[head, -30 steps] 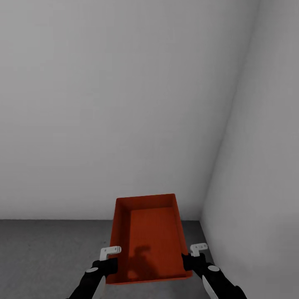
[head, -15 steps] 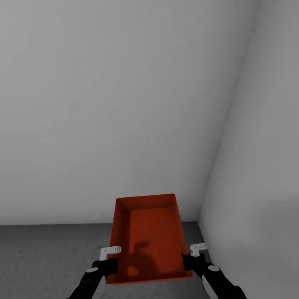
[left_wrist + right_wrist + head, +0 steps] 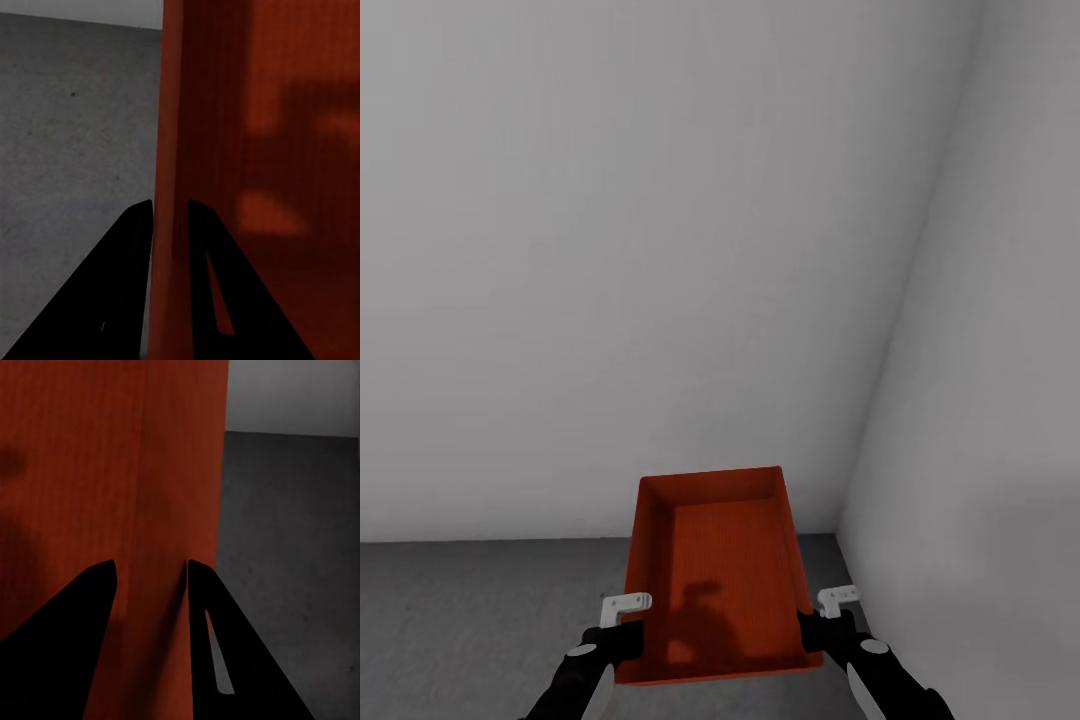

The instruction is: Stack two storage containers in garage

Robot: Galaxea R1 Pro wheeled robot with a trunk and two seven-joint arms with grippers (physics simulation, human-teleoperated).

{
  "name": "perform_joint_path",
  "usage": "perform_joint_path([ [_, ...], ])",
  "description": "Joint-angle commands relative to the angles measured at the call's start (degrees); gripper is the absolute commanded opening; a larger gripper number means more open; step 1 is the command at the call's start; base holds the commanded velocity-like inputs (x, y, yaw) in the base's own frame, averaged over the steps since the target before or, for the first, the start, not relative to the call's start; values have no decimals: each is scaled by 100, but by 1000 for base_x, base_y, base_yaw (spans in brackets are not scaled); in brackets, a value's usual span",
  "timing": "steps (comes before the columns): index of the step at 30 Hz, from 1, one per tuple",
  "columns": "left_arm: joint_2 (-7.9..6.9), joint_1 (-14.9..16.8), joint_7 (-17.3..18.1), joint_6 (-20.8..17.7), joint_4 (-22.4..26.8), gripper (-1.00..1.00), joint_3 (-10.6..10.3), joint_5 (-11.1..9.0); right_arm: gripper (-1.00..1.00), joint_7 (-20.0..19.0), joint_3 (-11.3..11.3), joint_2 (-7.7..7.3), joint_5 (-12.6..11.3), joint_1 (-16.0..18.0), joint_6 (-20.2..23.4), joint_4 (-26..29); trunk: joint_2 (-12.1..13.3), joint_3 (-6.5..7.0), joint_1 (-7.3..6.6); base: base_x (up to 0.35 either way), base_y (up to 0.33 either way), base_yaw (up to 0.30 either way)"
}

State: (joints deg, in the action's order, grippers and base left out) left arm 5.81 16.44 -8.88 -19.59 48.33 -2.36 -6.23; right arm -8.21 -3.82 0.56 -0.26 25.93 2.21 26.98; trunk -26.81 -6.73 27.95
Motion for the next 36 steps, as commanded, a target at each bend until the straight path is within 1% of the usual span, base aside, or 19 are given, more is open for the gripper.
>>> perform_joint_path([
  [1, -115, -1, -226, 237, 19, -100, -21, 215, -100, -331, 32, -3, -216, 8, 25, -7, -12, -12, 3, 0, 0, 0],
  [10, -115, -1, -227, 237, 19, -100, -23, 215, -100, -331, 30, -3, -216, 8, 25, -2, -12, -13, 3, 0, 0, 0],
  [29, -115, -1, -221, 236, 10, -100, -28, 218, -100, -331, 30, -3, -212, 8, 25, -1, -12, -183, 3, 0, 0, 0],
  [36, -115, -1, -227, 237, 10, -100, -22, 218, -100, -331, 30, -3, -212, 8, 25, 0, -292, -372, 157, 0, 0, 0],
])
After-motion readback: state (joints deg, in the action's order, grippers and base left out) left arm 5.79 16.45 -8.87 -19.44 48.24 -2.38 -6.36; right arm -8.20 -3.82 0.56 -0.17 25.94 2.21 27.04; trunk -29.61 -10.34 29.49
